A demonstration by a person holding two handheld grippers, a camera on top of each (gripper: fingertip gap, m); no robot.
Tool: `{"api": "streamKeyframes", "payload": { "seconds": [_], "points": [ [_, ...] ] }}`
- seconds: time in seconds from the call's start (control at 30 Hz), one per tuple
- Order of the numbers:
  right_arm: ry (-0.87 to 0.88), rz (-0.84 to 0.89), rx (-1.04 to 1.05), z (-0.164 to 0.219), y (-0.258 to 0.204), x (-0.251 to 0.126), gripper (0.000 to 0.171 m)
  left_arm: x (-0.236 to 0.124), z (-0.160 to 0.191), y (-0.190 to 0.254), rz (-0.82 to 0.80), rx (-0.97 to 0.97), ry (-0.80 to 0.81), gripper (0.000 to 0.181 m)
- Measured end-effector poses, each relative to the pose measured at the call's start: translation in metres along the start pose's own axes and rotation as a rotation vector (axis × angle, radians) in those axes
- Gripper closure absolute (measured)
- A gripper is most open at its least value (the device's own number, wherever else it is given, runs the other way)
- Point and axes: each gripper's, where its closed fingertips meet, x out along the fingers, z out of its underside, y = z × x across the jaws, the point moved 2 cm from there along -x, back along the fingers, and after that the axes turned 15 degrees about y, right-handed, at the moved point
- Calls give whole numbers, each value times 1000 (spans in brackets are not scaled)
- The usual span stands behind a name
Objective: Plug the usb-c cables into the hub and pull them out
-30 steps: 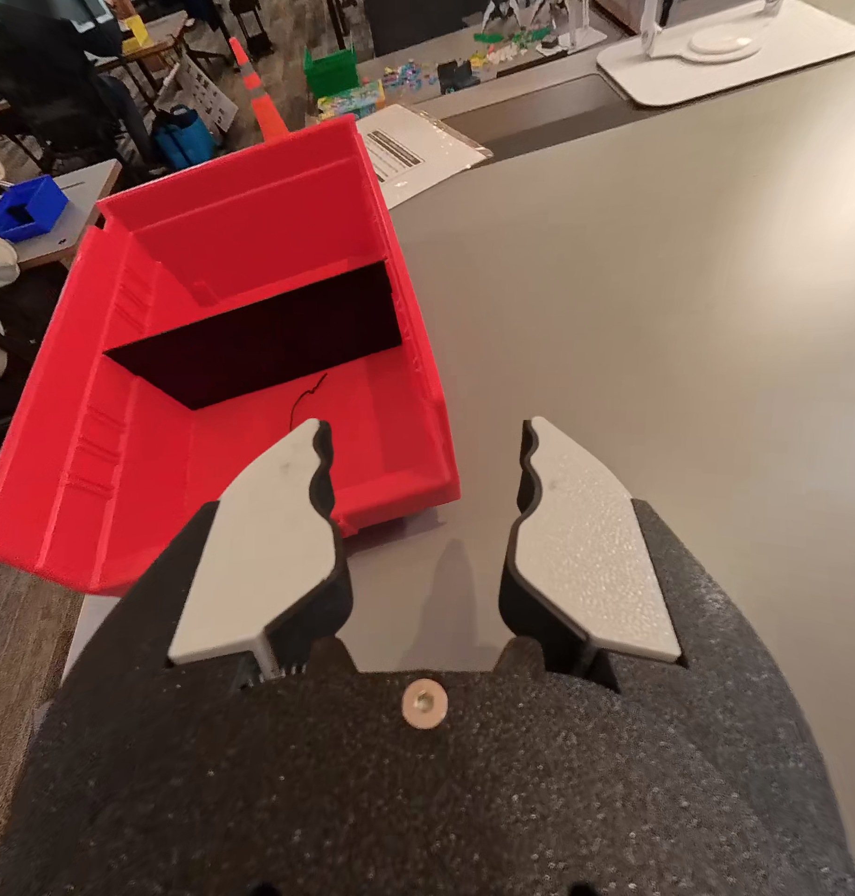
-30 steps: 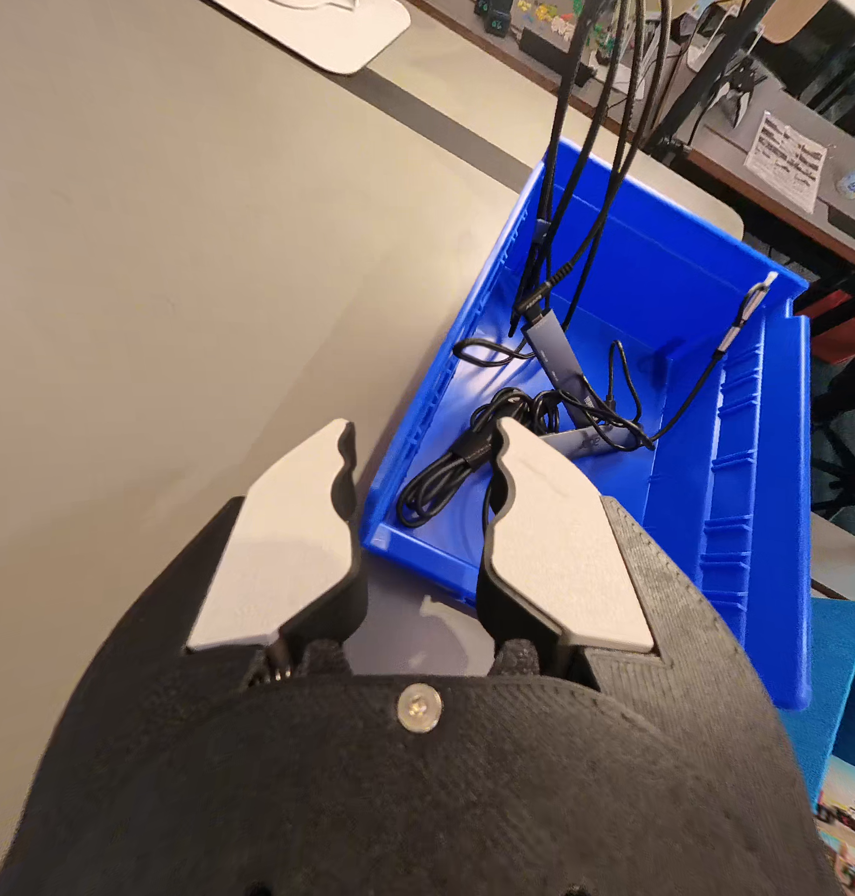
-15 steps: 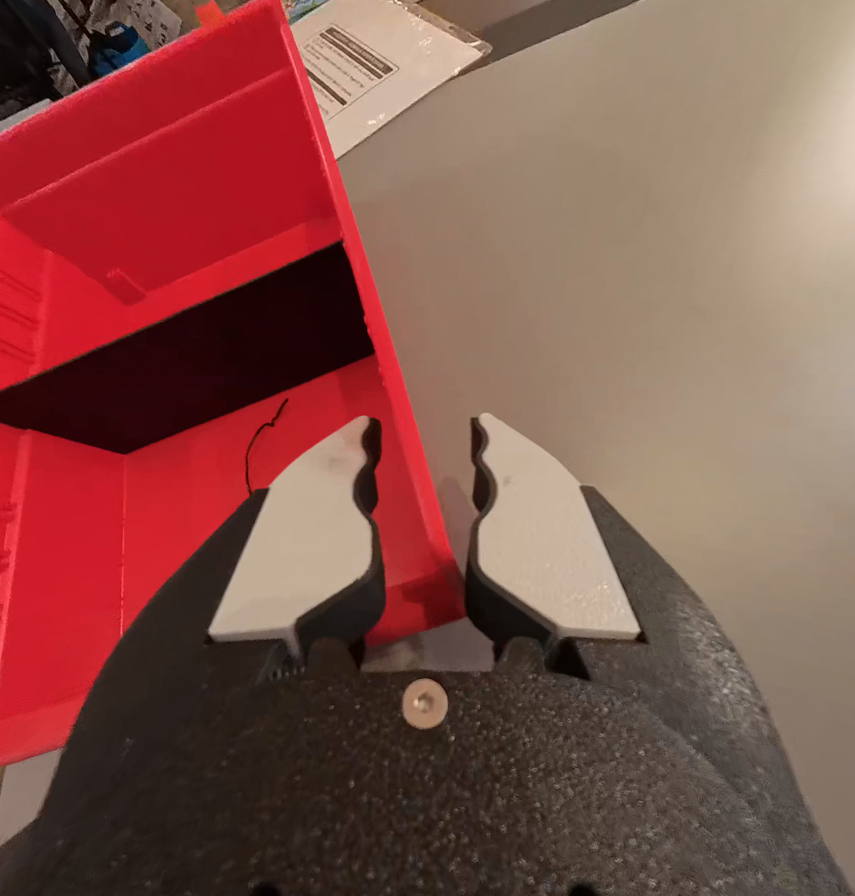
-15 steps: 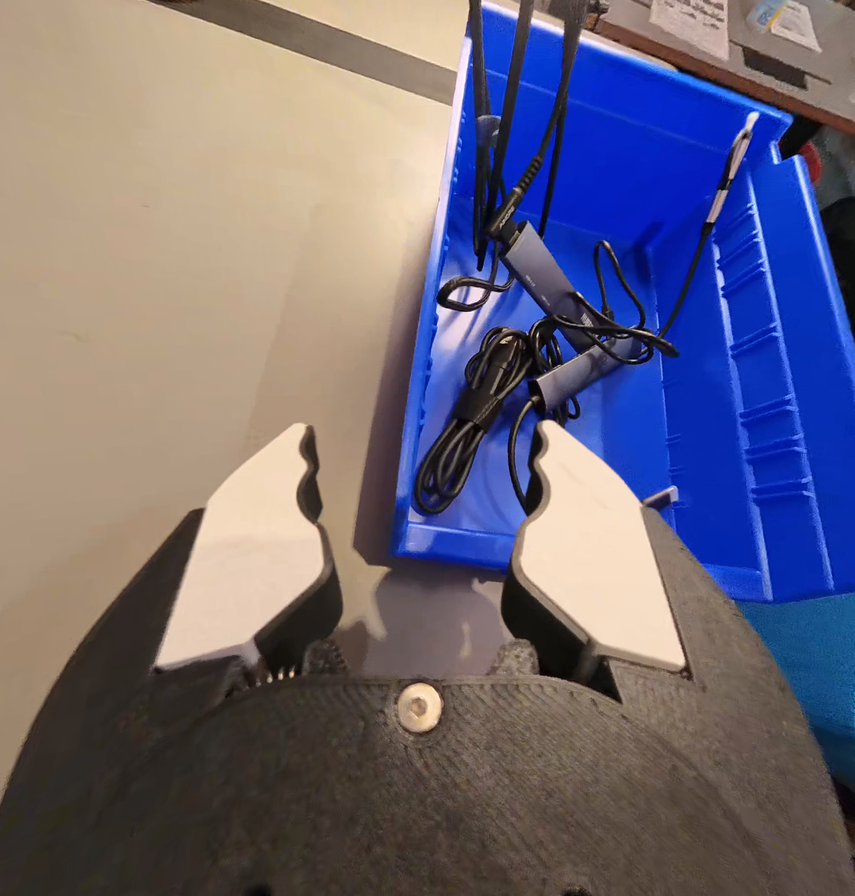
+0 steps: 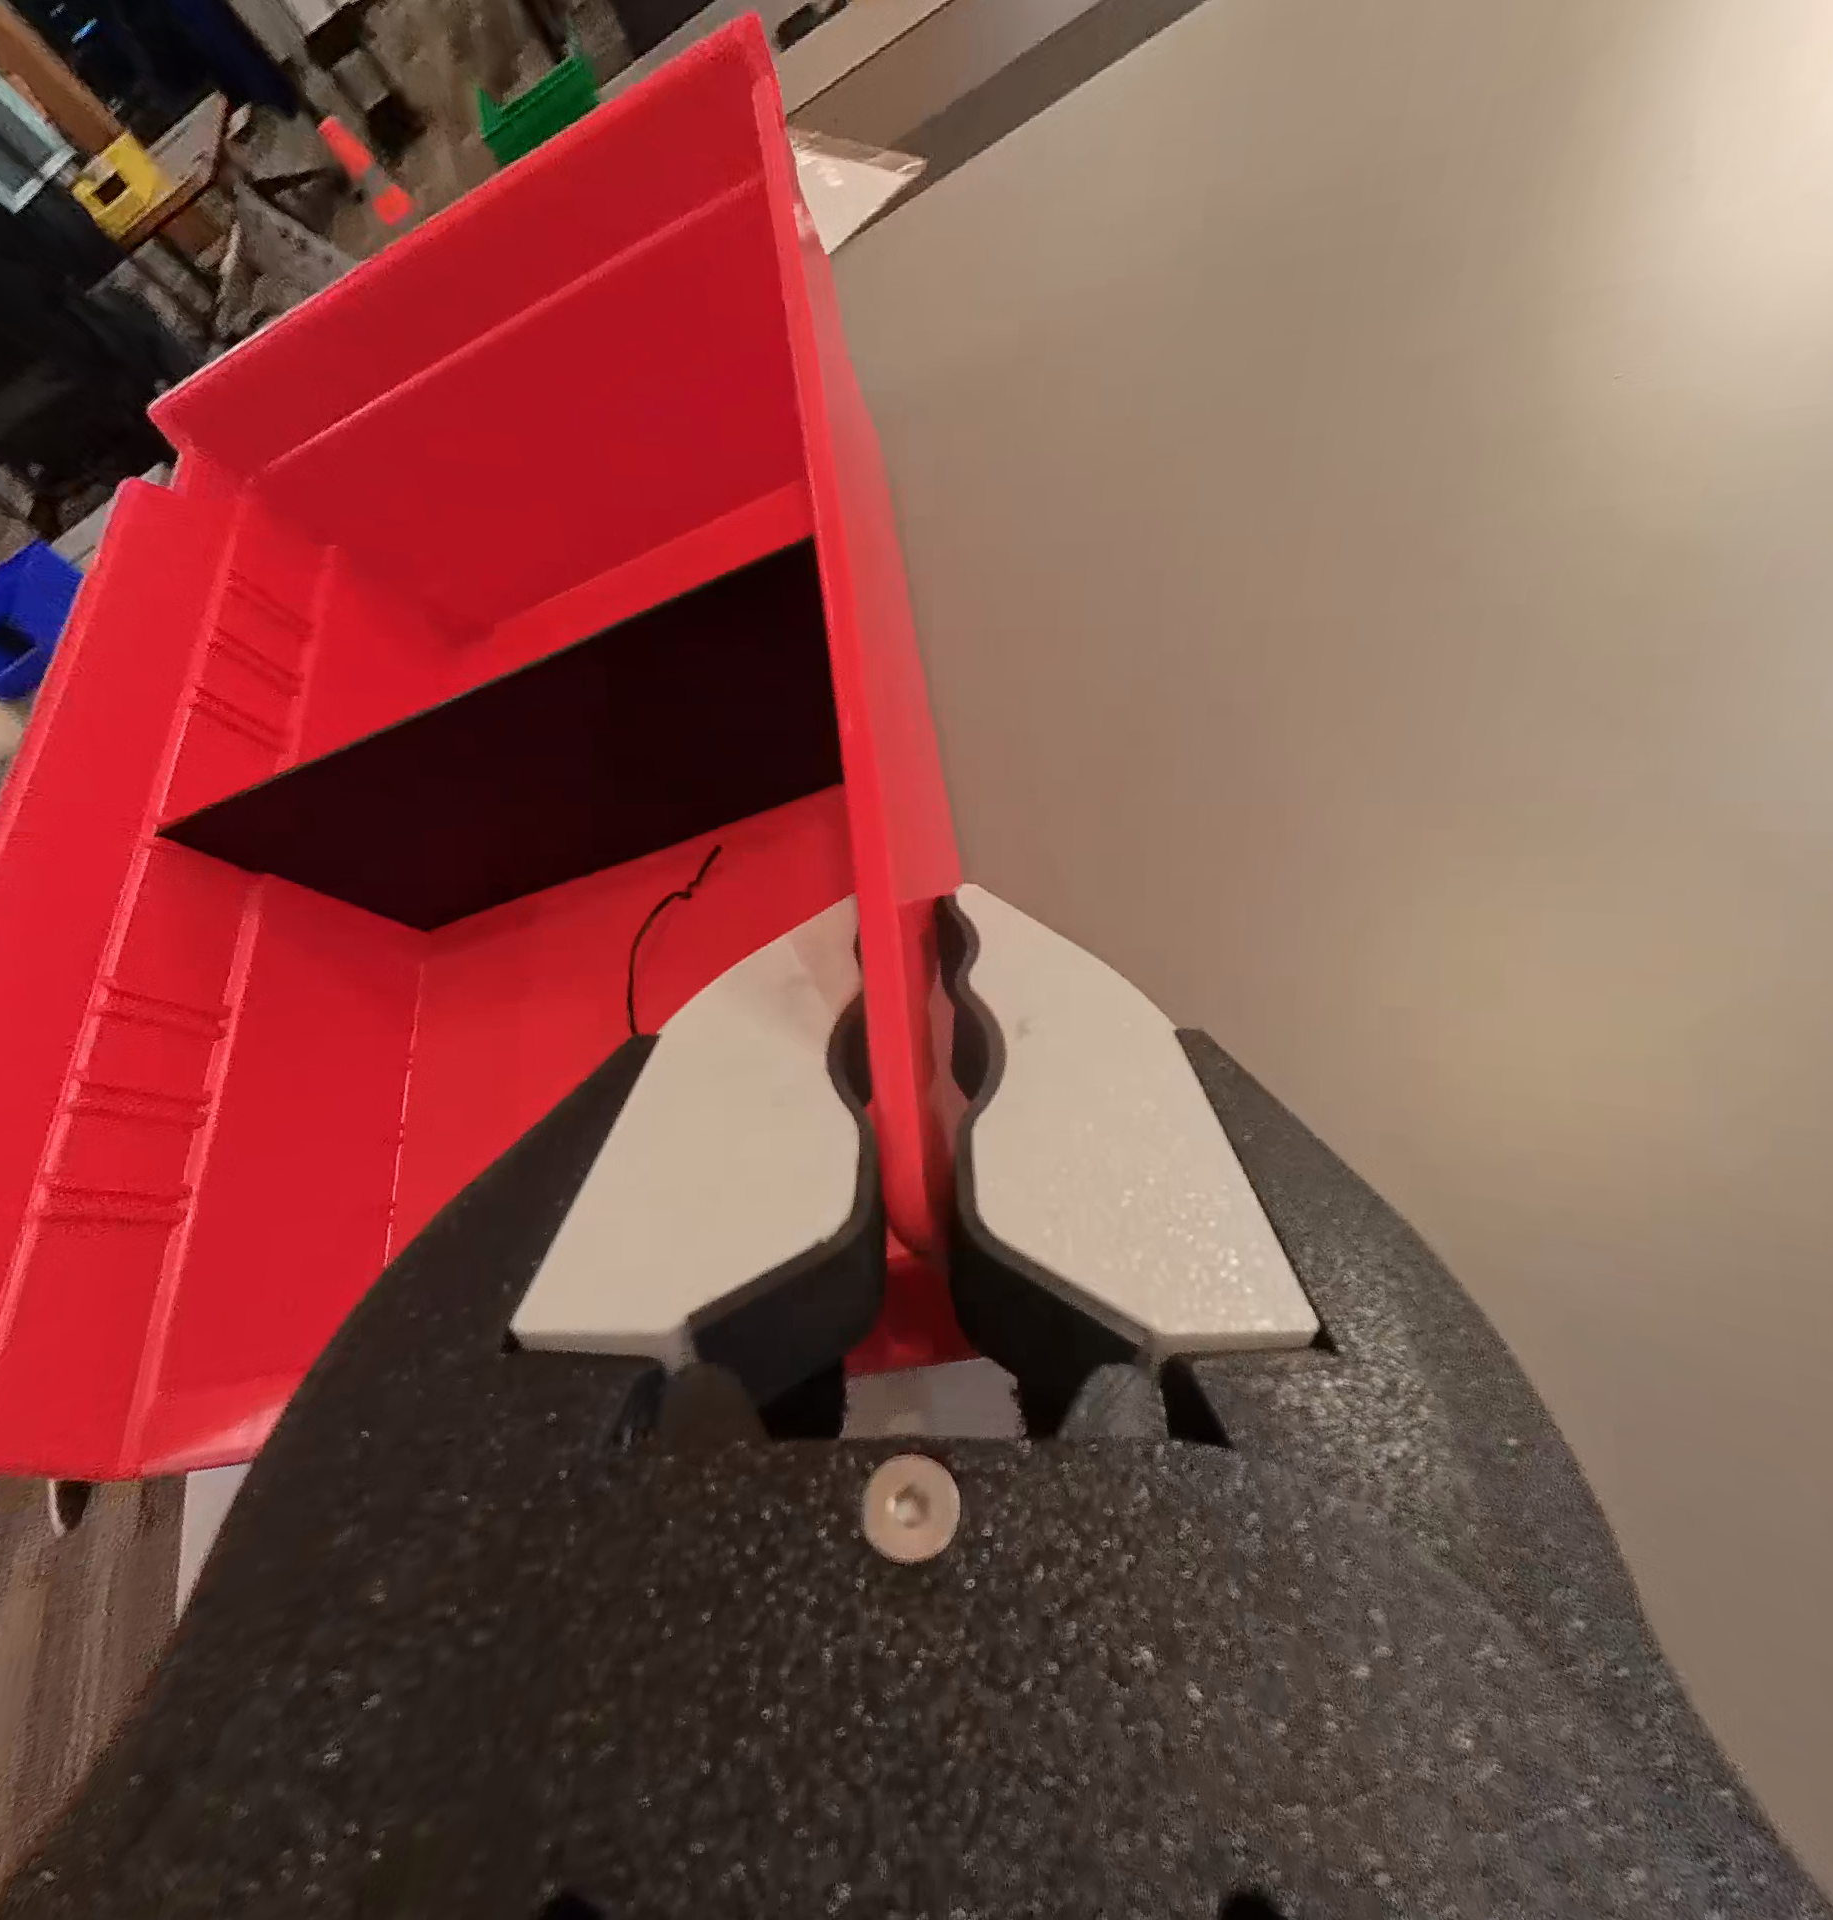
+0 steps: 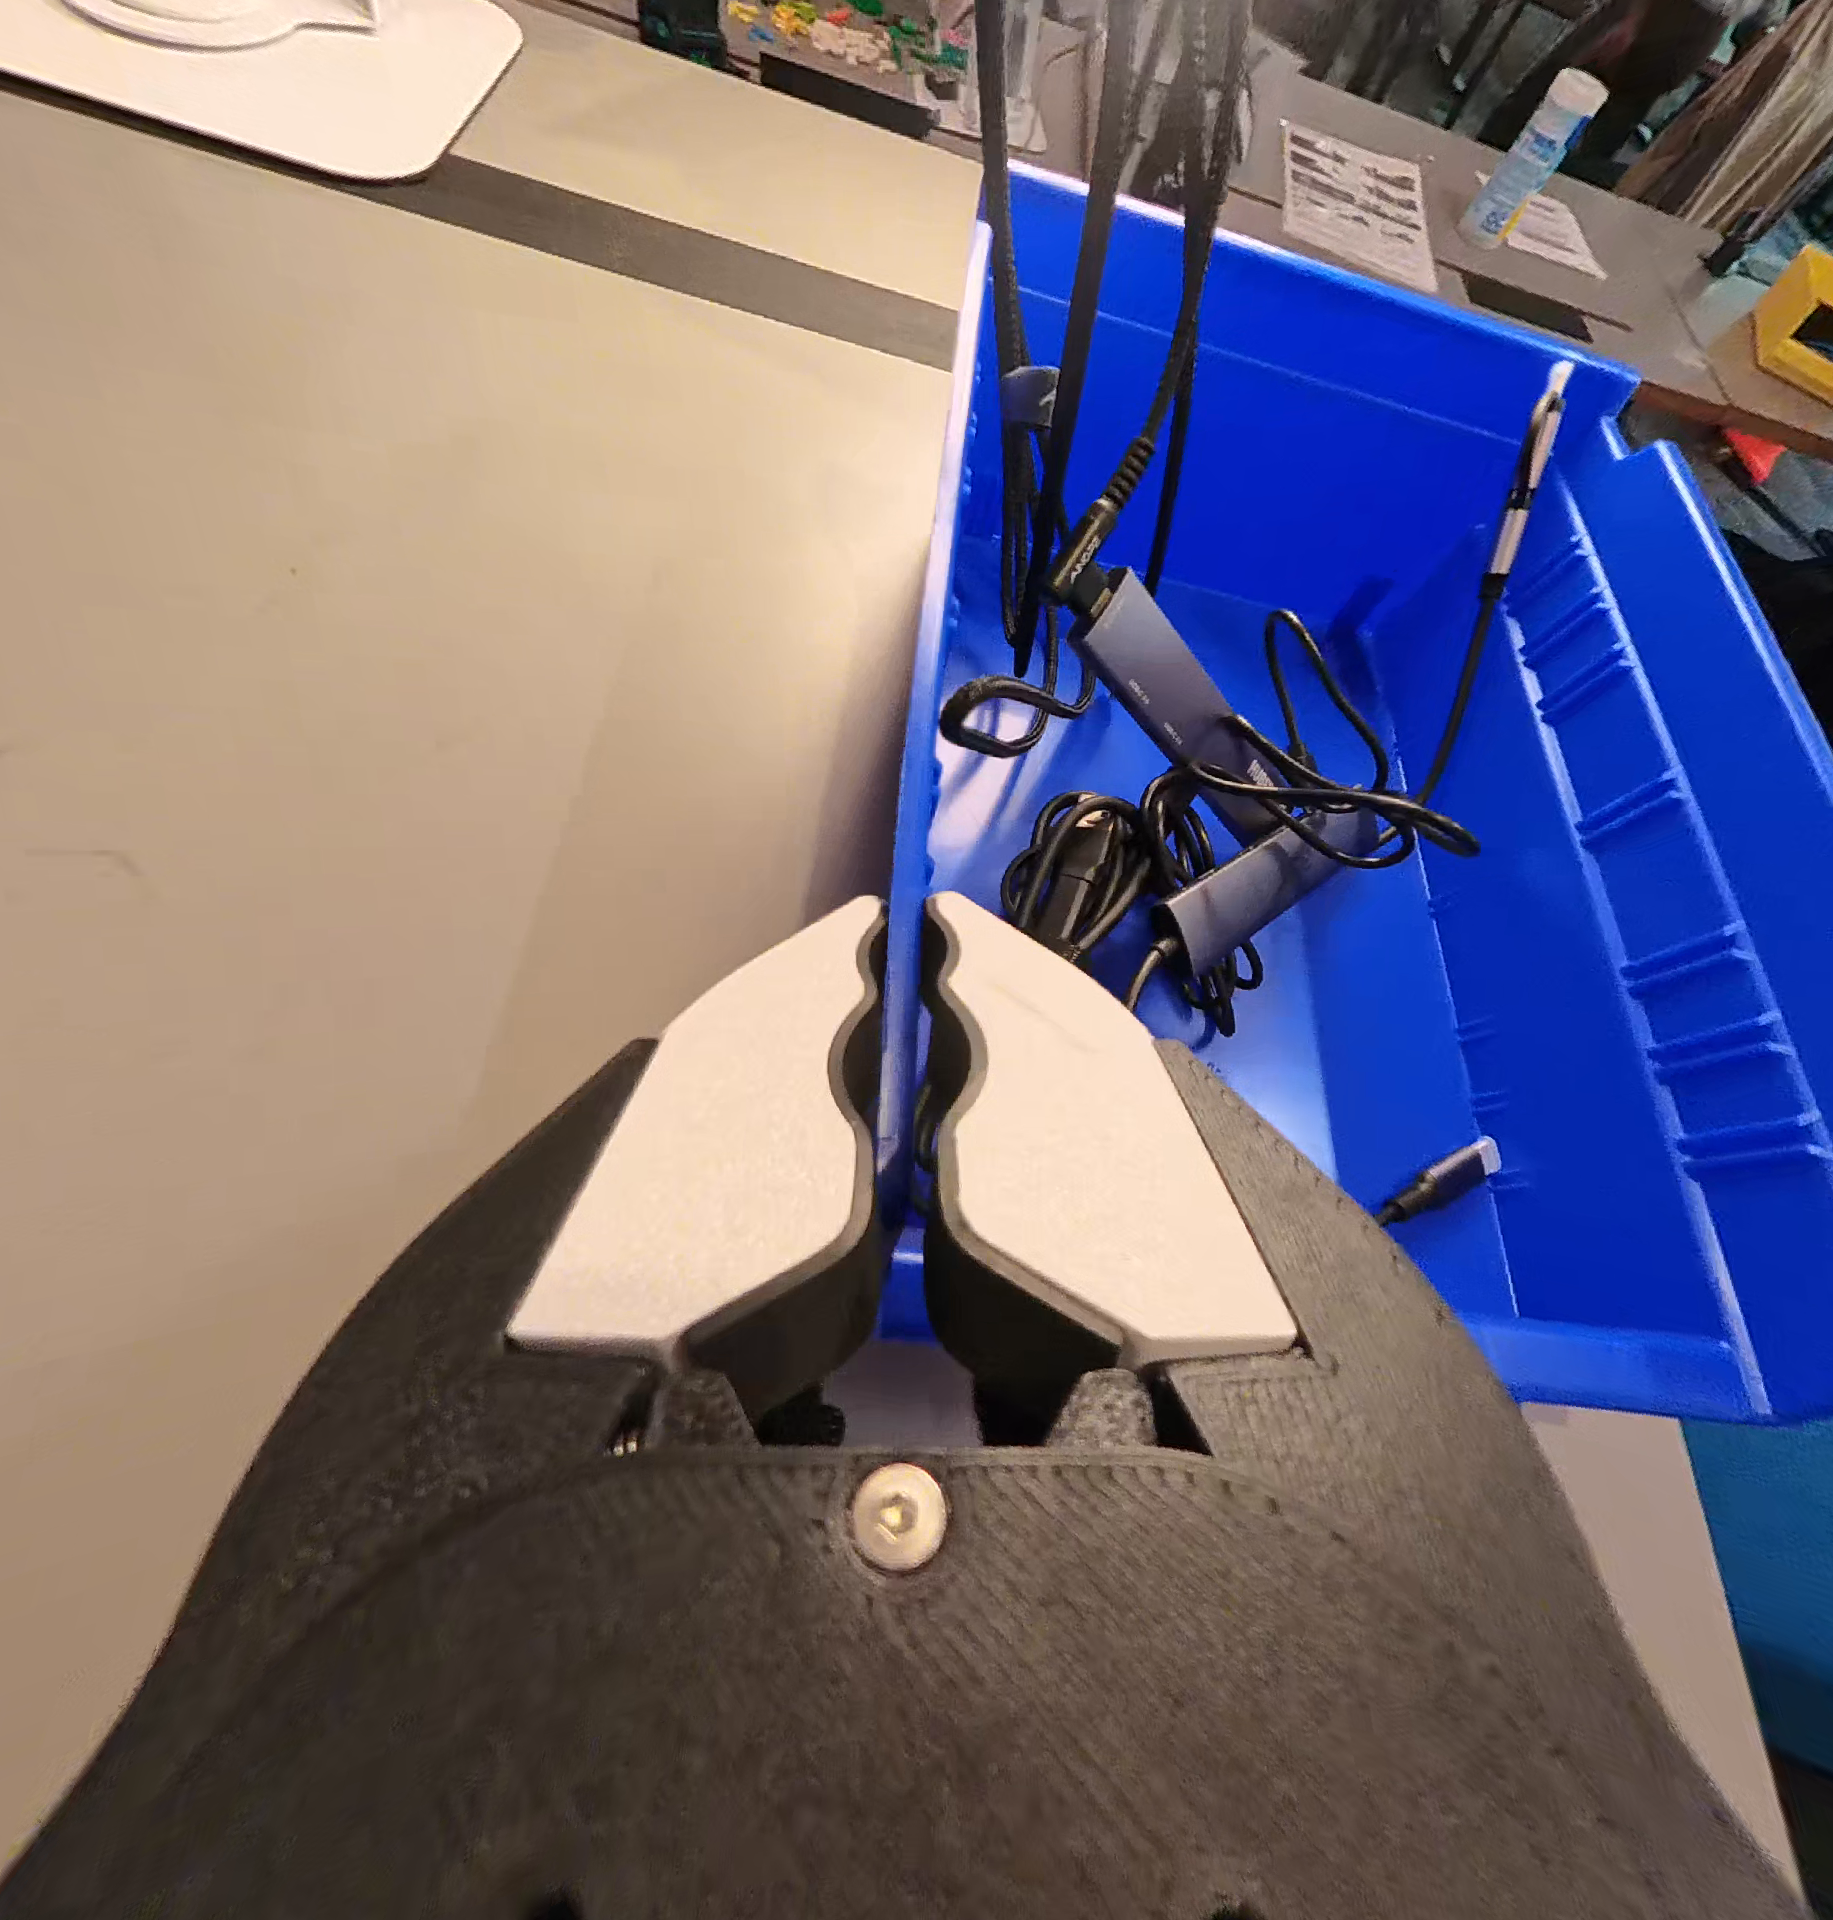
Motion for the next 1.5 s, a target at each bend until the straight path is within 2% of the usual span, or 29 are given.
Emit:
{"api": "streamKeyframes", "payload": {
  "seconds": [0.03,0.23,0.53,0.7,0.8,1.0,1.17,1.27,1.33,1.4,1.5],
  "points": [
    [1,-18,-15,0,-1,-1,167,-6,0,6,36,11,14,173],
    [28,-182,-53,-5,-25,-2,166,-37,-10,56,302,89,96,173],
    [122,-551,-122,-30,-112,12,169,-55,-44,170,771,263,273,174],
    [177,-799,-197,-39,-152,13,169,-96,-49,217,1075,347,356,174],
    [199,-940,-222,-45,-175,13,169,-117,-49,238,1186,363,357,175],
    [239,-1118,-224,-61,-235,20,169,-122,-62,278,1256,391,394,175],
    [250,-1236,-188,-65,-253,23,167,-124,-65,285,1278,388,409,175],
    [297,-1216,-194,-69,-253,26,163,-124,-68,285,1262,350,419,174],
    [335,-1178,-184,-75,-248,29,152,-126,-77,282,1242,260,470,173],
    [381,-1141,-141,-88,-238,29,142,-138,-101,268,1247,109,592,167],
    [440,-1011,-120,-110,-215,29,141,-148,-148,220,1217,-143,783,168]
  ]
}}
